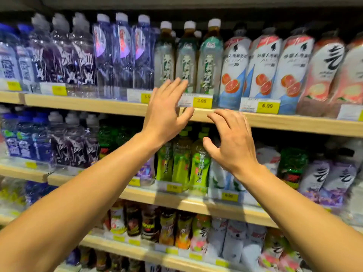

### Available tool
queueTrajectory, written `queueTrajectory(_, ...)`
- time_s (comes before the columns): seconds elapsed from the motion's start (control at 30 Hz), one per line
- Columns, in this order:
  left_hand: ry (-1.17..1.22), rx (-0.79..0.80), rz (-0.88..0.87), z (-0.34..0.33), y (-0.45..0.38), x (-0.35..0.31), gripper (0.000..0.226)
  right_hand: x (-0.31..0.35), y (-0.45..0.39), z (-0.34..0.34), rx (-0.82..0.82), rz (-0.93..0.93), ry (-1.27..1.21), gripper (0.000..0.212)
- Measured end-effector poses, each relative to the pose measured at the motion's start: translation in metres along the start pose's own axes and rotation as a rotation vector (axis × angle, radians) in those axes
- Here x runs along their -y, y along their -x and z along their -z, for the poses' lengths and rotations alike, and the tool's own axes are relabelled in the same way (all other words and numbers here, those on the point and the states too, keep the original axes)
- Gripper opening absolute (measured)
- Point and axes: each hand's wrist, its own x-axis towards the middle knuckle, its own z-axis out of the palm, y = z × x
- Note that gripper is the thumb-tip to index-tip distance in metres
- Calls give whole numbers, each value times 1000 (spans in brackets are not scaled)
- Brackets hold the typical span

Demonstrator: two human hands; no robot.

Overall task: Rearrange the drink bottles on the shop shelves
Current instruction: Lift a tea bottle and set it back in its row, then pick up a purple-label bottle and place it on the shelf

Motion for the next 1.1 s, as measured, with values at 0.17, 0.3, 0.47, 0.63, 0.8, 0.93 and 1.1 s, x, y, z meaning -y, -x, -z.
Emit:
queueTrajectory(0.17, -35, 113, -12, 23, 83, 53, 71, 51, 34, -40, 49, -74, -72, 50)
queueTrajectory(0.3, -37, 209, 73, 36, 129, 100, 71, 88, 47, -76, 169, -175, -59, 54)
queueTrajectory(0.47, -38, 280, 146, 39, 171, 162, 73, 130, 44, -120, 274, -212, 14, 64)
queueTrajectory(0.63, -100, 377, 177, 28, 201, 207, 70, 165, 21, -158, 341, -288, 125, 80)
queueTrajectory(0.8, -147, 434, 167, 10, 230, 232, 68, 183, 10, -189, 313, -394, 307, 87)
queueTrajectory(0.93, -139, 458, 139, -8, 254, 242, 60, 189, 8, -205, 280, -503, 310, 90)
queueTrajectory(1.1, -279, 535, 107, -22, 270, 250, 64, 188, 16, -213, 160, -517, 282, 75)
